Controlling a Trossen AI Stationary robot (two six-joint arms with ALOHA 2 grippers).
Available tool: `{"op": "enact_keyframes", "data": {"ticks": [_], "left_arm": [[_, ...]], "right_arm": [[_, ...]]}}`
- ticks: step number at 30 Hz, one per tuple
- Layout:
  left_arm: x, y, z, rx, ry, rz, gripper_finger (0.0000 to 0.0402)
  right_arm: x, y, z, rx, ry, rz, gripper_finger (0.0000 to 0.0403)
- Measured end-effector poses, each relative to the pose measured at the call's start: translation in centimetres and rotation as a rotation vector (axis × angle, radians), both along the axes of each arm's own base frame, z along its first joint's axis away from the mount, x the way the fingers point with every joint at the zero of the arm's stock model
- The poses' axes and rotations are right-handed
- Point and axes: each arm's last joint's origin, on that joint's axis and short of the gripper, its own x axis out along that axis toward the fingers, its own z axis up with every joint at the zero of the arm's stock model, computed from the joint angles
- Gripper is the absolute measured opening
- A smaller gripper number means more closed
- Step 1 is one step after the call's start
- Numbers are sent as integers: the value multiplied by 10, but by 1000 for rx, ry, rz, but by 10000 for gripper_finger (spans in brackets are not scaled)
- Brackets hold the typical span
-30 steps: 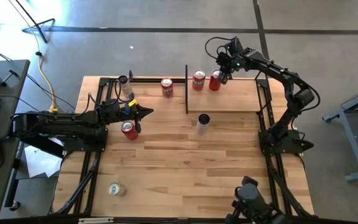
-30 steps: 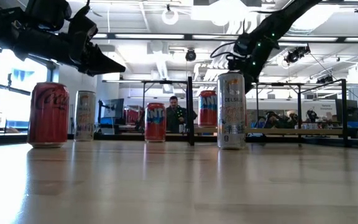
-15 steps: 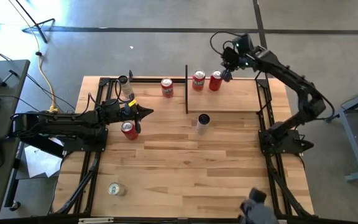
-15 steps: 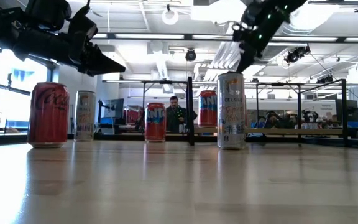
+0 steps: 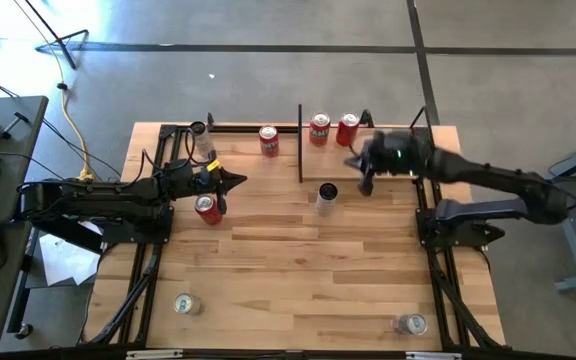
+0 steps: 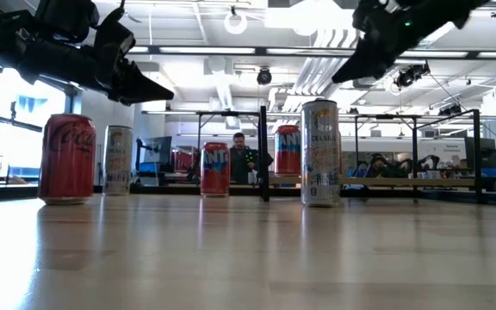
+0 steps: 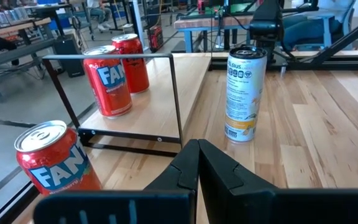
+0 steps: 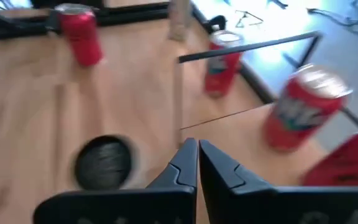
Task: Place canned beverage on shelf
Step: Put the right white yellow soda can on the shelf
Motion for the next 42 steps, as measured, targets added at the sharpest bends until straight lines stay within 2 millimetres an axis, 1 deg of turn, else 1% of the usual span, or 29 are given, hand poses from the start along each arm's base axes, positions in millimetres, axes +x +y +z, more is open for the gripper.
{"op": "enact_keyframes", "data": {"ticks": [2,4,6,8,10,14,16,18,20,25,29,37,42], "left_arm": [[0,0,0,0,-1,0,0],[0,0,0,-6,-3,1,0],[0,0,0,-10,-4,2,0],[0,0,0,-15,-6,3,0],[0,0,0,-15,-6,3,0],[0,0,0,-15,-6,3,0],[0,0,0,-15,-6,3,0],[0,0,0,-15,-6,0,0],[0,-1,0,-16,-5,-1,0],[0,-1,0,-16,-3,-1,0],[0,-1,0,-17,0,-1,0],[0,-1,-1,-18,2,-1,0],[0,-1,-1,-21,2,0,0]], "right_arm": [[-1,17,-11,23,-8,27,12],[-1,31,-20,26,-3,40,37],[0,43,-29,37,0,42,77],[2,51,-35,65,-22,14,127],[5,56,-37,93,-50,-15,183],[13,63,-41,76,-57,-23,292],[18,64,-43,49,-56,-49,329],[22,63,-49,23,-34,-76,351],[28,63,-53,12,-31,-73,360],[41,63,-59,-11,-46,-56,362],[45,60,-67,-21,-16,-88,362],[56,62,-78,-14,-3,-32,362],[61,58,-85,-13,10,-58,356]]}}
